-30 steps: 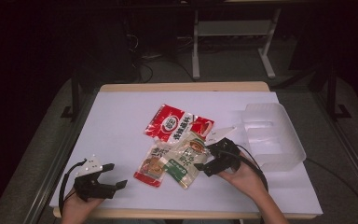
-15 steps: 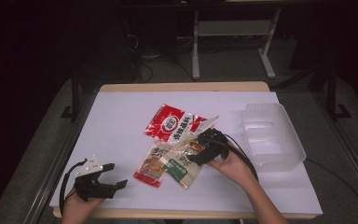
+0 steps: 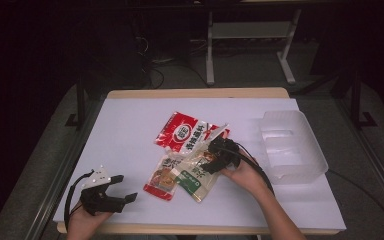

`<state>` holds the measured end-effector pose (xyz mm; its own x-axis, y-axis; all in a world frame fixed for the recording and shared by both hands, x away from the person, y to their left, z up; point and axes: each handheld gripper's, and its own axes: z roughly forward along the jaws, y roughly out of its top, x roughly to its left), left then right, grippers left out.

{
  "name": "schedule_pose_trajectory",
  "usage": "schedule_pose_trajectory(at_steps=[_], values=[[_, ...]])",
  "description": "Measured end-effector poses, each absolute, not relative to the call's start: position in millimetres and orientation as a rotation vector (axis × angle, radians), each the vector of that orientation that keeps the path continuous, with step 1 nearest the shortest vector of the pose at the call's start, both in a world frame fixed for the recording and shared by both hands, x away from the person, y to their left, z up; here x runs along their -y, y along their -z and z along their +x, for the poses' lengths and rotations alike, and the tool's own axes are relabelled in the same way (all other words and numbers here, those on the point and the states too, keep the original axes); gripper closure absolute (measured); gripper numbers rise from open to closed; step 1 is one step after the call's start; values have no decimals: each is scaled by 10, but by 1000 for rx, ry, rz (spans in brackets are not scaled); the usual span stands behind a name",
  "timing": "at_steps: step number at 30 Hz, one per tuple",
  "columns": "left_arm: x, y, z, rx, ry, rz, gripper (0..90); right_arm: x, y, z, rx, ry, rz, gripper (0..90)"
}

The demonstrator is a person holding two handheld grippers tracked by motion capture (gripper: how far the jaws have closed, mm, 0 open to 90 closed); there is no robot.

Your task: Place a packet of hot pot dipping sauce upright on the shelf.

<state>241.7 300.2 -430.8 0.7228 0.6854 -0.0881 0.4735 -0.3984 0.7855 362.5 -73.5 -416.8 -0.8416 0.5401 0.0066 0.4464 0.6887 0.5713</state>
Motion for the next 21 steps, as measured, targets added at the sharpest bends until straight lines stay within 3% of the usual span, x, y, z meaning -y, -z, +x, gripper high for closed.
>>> schedule_pose_trajectory(at_steps=[5, 9, 13, 21], values=[[-3003, 4311, 2419, -876, -315, 2073, 165, 693, 4206, 3627, -2707, -801, 782, 325], [-2996, 4312, 2419, -875, -315, 2075, 165, 669, 4221, 3620, -2703, -781, 775, 329], [-2975, 4315, 2420, -872, -311, 2080, 165, 617, 4219, 3594, -2695, -761, 737, 439], [-2961, 4321, 2418, -869, -310, 2080, 166, 582, 4239, 3596, -2700, -756, 750, 577]])
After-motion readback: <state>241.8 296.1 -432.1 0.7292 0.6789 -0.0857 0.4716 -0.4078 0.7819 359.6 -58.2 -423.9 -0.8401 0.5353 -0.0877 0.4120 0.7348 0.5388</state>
